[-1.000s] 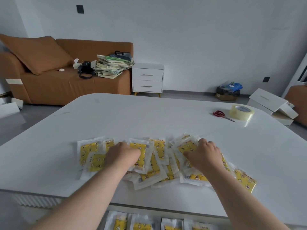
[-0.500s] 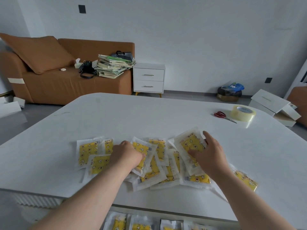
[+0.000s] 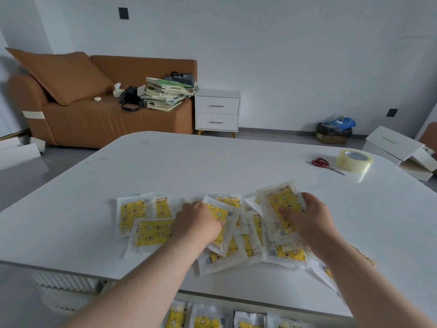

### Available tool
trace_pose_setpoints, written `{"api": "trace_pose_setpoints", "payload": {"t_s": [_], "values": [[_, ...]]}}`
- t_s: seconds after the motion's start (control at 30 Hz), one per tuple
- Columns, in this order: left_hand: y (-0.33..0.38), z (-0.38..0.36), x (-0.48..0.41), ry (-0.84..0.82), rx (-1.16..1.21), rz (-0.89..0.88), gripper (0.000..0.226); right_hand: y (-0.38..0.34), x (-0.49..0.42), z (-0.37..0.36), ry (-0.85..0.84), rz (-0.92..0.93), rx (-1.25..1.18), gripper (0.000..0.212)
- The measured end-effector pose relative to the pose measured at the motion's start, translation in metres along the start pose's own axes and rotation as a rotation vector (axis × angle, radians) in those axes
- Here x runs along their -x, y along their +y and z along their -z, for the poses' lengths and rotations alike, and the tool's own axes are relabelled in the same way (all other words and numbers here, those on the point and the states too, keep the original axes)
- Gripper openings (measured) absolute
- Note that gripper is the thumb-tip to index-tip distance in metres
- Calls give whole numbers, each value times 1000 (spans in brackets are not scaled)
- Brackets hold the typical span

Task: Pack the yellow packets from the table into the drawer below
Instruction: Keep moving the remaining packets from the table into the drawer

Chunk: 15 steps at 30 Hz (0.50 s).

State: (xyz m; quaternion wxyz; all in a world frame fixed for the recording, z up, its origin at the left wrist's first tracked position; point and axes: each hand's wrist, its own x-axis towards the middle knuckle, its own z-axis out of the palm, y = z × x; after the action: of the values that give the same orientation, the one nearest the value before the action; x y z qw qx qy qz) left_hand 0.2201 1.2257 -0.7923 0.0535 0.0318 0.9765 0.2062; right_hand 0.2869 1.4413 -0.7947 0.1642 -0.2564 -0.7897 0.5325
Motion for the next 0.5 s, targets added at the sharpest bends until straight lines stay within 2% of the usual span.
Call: {"api": "trace_pose_setpoints", "payload": {"t_s": [0.13, 0.2, 0.3, 0.4, 0.5], "values": [[-10, 17, -7, -15, 104, -84, 28, 0, 0, 1, -4, 11, -1, 27], [-28, 41, -20, -81, 162, -126, 27, 1, -1, 1, -4, 14, -2, 26], [-63, 68, -32, -178, 13, -167, 21, 2, 0, 1, -16, 11, -15, 26], [-91, 65, -33, -253, -171, -139, 25, 2, -1, 2, -14, 9, -32, 26], [-95, 60, -32, -244, -223, -151, 27, 2, -2, 2, -10, 10, -47, 25]]}}
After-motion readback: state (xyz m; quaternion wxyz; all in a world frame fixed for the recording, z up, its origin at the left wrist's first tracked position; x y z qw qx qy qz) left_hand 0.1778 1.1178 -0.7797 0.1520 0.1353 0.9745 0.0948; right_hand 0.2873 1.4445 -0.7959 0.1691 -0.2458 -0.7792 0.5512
